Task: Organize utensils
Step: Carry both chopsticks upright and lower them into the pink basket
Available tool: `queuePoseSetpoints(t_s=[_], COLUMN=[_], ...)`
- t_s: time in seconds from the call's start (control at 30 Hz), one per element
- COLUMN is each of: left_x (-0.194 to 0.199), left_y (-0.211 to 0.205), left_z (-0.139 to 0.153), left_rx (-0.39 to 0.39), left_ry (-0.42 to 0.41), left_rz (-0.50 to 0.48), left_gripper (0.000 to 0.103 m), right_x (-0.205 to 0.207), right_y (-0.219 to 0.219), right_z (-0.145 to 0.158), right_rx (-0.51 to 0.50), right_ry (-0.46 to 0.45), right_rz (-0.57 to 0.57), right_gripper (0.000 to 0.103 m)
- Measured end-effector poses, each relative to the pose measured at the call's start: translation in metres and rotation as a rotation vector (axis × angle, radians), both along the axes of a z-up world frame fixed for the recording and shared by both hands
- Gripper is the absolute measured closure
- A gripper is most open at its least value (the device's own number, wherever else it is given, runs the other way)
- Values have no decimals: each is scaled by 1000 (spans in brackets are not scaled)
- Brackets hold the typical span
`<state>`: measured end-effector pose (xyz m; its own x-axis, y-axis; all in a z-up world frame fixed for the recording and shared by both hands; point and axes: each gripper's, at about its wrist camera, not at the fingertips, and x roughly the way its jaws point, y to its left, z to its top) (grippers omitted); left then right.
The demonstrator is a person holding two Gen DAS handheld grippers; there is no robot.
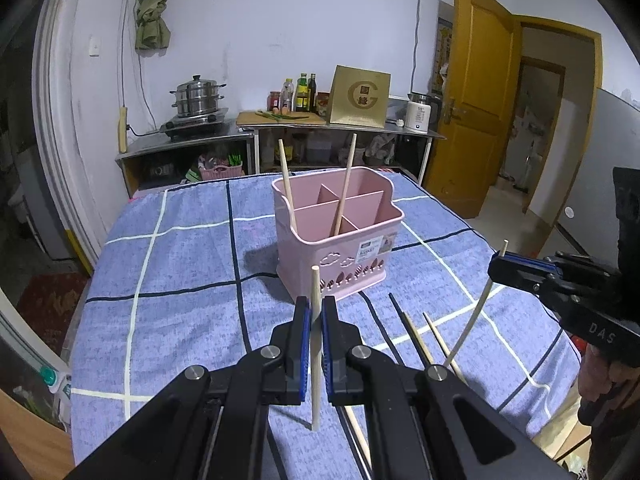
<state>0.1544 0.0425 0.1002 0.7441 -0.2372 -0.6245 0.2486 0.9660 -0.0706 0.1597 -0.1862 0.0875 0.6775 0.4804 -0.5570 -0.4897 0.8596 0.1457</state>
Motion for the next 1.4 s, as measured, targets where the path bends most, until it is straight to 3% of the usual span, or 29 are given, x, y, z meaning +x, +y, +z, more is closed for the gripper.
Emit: queuePoseSetpoints(t_s=[0.33,0.7,1.13,1.4], left_x=[-14,13,55,84], left_y=[-2,-9,-12,-11], left_z=[11,38,101,113], left_rx=[9,-32,-112,-134], left_ry=[-4,-41,-204,-246], left_rz=[6,-1,49,73], left_gripper=[98,98,98,98], right_x=[-9,10,41,64], right_y=[1,-1,-8,-3], right_z=[8,27,81,91], right_rx=[8,43,160,195], right_ry=[-26,-91,-249,-283], right_rz=[-1,-19,-93,-103], right_gripper=[98,98,98,98])
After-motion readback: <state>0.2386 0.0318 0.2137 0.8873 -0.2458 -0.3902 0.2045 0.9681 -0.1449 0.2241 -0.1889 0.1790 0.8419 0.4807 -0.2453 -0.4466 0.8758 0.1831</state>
